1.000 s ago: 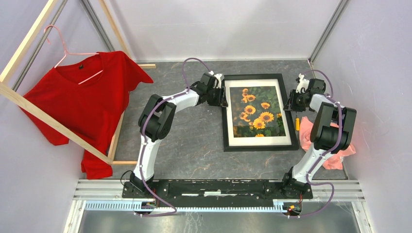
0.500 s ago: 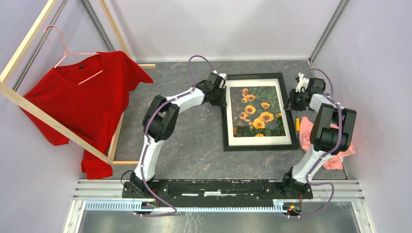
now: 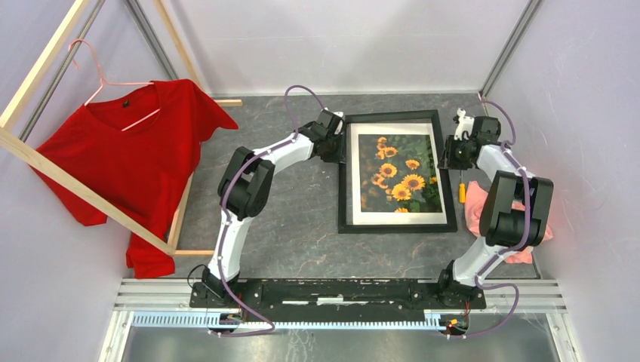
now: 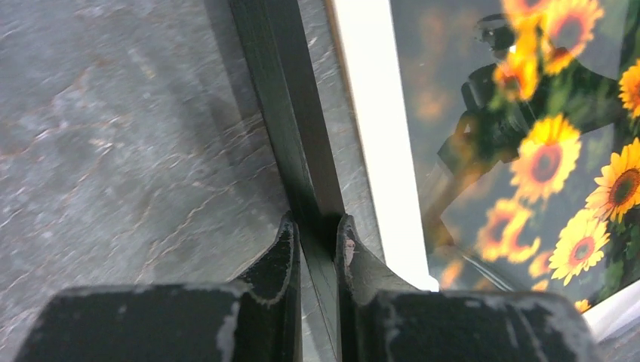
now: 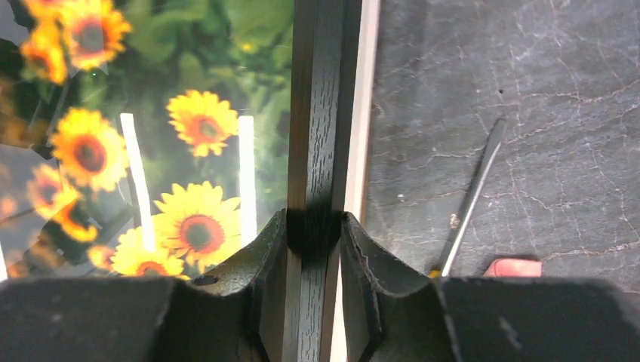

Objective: Take the photo out of the frame
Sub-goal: Pick up the photo frame item from the photo frame, then place the photo frame item at the center of the board.

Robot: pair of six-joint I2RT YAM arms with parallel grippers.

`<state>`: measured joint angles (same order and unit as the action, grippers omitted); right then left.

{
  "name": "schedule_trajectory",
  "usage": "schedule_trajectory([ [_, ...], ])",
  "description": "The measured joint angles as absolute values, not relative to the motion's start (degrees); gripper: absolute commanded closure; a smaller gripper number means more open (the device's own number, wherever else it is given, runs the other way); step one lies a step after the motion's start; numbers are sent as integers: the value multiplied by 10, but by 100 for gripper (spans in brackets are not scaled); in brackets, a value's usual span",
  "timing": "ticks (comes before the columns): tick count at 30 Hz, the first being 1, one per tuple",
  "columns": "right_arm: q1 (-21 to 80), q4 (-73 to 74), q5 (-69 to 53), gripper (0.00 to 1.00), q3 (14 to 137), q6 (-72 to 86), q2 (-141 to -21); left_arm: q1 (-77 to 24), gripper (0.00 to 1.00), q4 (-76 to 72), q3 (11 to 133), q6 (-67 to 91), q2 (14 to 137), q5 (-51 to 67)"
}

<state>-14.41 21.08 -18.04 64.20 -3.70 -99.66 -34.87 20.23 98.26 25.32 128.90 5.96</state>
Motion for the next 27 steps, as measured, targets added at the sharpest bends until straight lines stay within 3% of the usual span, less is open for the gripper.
schedule_trajectory([
  [16, 3, 199, -139, 95, 645, -1, -946, -284, 98, 284, 897, 203, 1197, 25],
  [27, 121, 160, -163, 87, 666, 56, -1021, -187, 98, 283, 803, 122, 1126, -8],
])
